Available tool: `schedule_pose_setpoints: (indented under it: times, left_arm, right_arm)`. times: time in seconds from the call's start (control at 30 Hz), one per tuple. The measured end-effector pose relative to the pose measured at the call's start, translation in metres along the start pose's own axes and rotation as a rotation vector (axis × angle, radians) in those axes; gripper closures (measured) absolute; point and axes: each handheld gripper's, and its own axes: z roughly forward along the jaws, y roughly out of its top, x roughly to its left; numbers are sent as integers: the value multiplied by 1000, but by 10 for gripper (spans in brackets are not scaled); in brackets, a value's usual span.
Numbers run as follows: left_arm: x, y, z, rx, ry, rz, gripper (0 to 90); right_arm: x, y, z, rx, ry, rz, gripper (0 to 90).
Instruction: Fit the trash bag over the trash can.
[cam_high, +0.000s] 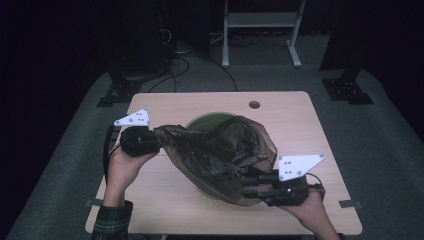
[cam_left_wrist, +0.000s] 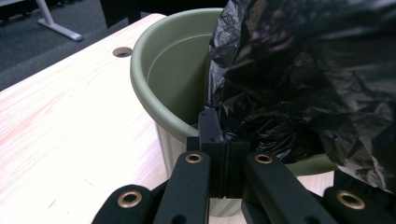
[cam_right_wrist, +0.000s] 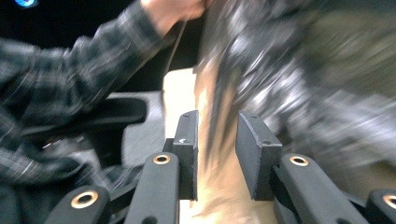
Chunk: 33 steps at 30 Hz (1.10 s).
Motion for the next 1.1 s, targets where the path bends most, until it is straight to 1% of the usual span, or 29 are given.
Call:
schedule_pose_setpoints:
  times: [0.03,0.07,0.1,0.13,0.17,0.23,0.27,0.33,0.37,0.4,0.43,0.47,0.5,0.53,0.57,0.6,0.63,0.67,0.7,0.73,0.77,0.8,0.87,0.93,1.03,1.1]
  left_arm:
    - [0,0,0,-1,1,3,895]
    - [0,0,0,-1,1,2,895]
    - [1,0,0,-3,0,3,895]
    - [1,0,-1,-4,-1,2,895]
    - [1,0,-1,-4,-1,2,895]
    - [1,0,-1,-3,-2,2,895]
    - [1,0,0,-2,-4,4,895]
    - [2,0,0,-1,-5,3,895]
    - [2,0,1,-2,-5,2,895]
    - [3,0,1,0,-6,2,895]
    - [3,0,1,1,-6,3,895]
    - [3,0,1,1,-7,3,895]
    - [4,0,2,-1,-6,2,895]
    - [4,0,2,-2,-7,1,895]
    - [4,0,2,-4,-7,-1,895]
    - [4,0,2,-4,-7,-1,895]
    - [5,0,2,-5,-4,-2,895]
    - [6,0,2,-7,0,-3,895]
    - [6,0,2,-7,0,-3,895]
    - [8,-1,2,-9,1,-7,895]
    - [8,-1,2,-12,2,-9,895]
    - [11,-1,2,-12,4,-12,895]
    - [13,-1,3,-10,8,-14,895]
    - [15,-3,3,-11,9,-22,895]
    - [18,-7,3,-9,13,-34,896]
    - [21,-10,4,-11,9,-44,895]
  right_arm:
    - [-2,7,-8,-21,-37,-12,683]
    - [-4,12,-13,-33,-63,-18,657]
    - [-9,17,-19,-41,-105,-18,644]
    - [-14,21,-24,-43,-137,-13,631]
    - [-24,26,-31,-57,-187,-7,624]
    - [-45,32,-41,-74,-253,23,609]
    - [-53,33,-44,-81,-273,34,609]
    - [-79,35,-49,-87,-315,70,605]
    - [-89,35,-49,-88,-322,85,605]
    - [-96,35,-47,-80,-326,98,604]
    - [-108,34,-44,-67,-338,120,604]
    - [-114,33,-41,-60,-331,132,607]
    - [-121,32,-37,-54,-314,148,642]
    - [-128,30,-31,-38,-315,163,707]
    - [-131,29,-27,-26,-302,165,787]
    - [-131,29,-27,-26,-302,165,787]
    - [-133,28,-23,-13,-302,156,864]
    - [-136,28,-17,-7,-331,146,900]
    - [-136,28,-17,-7,-331,146,900]
    - [-137,28,-16,-11,-344,146,900]
    - [-143,29,-15,-23,-374,152,900]
    - [-150,31,-13,-19,-400,165,900]
    - [-159,32,-9,-10,-417,173,900]
    - [-168,31,-3,14,-443,187,900]
    - [-178,26,7,54,-465,207,900]
    - [-184,19,13,68,-451,233,900]
